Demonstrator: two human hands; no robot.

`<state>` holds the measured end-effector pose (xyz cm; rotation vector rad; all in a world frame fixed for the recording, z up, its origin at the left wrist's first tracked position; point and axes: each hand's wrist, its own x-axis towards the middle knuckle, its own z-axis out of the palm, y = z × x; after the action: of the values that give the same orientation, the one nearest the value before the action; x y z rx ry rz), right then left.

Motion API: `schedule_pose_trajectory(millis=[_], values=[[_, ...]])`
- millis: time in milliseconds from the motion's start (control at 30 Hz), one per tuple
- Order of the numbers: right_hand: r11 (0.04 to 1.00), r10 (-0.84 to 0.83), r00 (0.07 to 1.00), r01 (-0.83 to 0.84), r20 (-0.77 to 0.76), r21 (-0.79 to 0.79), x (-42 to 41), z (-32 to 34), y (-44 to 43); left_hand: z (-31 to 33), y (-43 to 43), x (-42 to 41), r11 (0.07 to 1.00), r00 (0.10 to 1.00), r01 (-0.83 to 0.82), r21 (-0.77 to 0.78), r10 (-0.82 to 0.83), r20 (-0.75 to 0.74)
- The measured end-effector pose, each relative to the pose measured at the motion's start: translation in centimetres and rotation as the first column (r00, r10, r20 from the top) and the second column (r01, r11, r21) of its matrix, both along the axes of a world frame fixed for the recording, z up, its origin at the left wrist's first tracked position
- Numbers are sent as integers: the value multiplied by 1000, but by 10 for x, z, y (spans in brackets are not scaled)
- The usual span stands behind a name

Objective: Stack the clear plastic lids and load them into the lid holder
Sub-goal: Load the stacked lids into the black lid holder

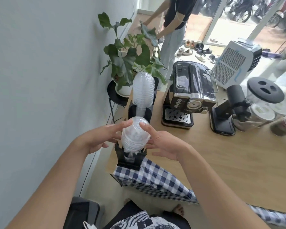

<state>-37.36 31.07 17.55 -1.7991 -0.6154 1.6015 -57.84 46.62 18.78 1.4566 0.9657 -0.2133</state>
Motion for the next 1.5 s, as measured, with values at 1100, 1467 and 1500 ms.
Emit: schedule_pose_trajectory(millis=[1100,1467,1500], values=[[982,-165,963,142,-211,-123,-9,-107,22,-124,16,-8,937,988,-152,-315,151,-28],[965,-212,964,179,-162,-194,-7,-113,21,-133,10,-3,948,982,-187,-258,184,-36],[963,-217,962,183,-165,-195,-8,-113,21,-133,10,-2,949,981,-192,-249,187,-42]])
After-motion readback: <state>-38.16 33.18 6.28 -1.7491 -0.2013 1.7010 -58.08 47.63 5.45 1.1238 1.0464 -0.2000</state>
